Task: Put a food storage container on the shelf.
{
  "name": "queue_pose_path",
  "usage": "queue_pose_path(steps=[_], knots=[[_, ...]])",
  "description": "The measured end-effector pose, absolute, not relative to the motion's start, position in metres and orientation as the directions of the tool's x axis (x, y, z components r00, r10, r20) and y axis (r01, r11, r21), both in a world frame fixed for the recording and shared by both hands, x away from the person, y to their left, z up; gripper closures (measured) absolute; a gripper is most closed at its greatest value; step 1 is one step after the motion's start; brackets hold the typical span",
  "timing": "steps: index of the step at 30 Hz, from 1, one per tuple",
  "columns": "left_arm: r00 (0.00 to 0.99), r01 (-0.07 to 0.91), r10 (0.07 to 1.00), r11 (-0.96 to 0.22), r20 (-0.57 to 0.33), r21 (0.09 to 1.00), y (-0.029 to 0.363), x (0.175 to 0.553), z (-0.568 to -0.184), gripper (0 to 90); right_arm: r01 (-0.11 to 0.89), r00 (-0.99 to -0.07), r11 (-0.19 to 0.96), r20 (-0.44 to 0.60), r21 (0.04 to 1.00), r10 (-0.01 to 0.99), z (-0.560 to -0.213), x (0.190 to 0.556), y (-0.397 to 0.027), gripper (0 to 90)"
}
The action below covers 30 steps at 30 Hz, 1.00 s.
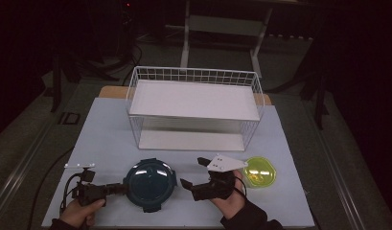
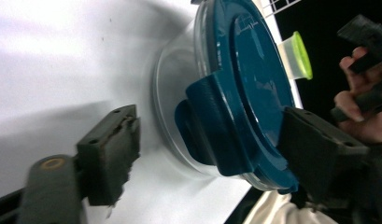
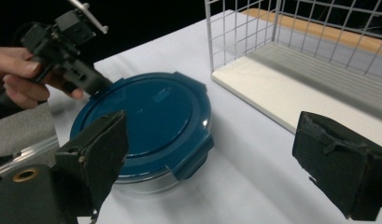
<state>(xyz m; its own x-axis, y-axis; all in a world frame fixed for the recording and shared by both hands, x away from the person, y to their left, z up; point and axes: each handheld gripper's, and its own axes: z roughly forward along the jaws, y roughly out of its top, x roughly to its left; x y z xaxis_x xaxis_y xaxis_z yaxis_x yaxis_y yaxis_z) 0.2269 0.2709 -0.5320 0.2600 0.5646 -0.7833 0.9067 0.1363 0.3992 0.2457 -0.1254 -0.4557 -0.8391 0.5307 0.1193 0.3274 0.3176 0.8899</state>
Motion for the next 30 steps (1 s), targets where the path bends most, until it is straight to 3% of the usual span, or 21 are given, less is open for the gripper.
queue_pose_path(steps=[5, 13, 23, 30], knots=[[0.239, 0.910, 0.557, 0.157, -0.795, 0.383, 0.272, 0.231, -0.532, 38.2, 0.325, -0.842, 0.324, 0.116, 0.888, 0.527, -0.456, 0.246, -0.125, 12.7], [0.228, 0.935, 0.507, 0.124, -0.831, 0.333, 0.269, 0.238, -0.534, 50.2, 0.322, -0.842, 0.325, 0.112, 0.889, 0.528, -0.454, 0.244, -0.126, 13.4], [0.241, 0.936, 0.492, 0.109, -0.836, 0.334, 0.271, 0.239, -0.535, 52.5, 0.366, -0.839, 0.319, 0.162, 0.874, 0.520, -0.459, 0.246, -0.125, 17.2], [0.313, 0.915, 0.510, 0.066, -0.802, 0.399, 0.266, 0.236, -0.529, 52.7, 0.494, -0.807, 0.291, 0.308, 0.820, 0.504, -0.470, 0.253, -0.123, 23.3]])
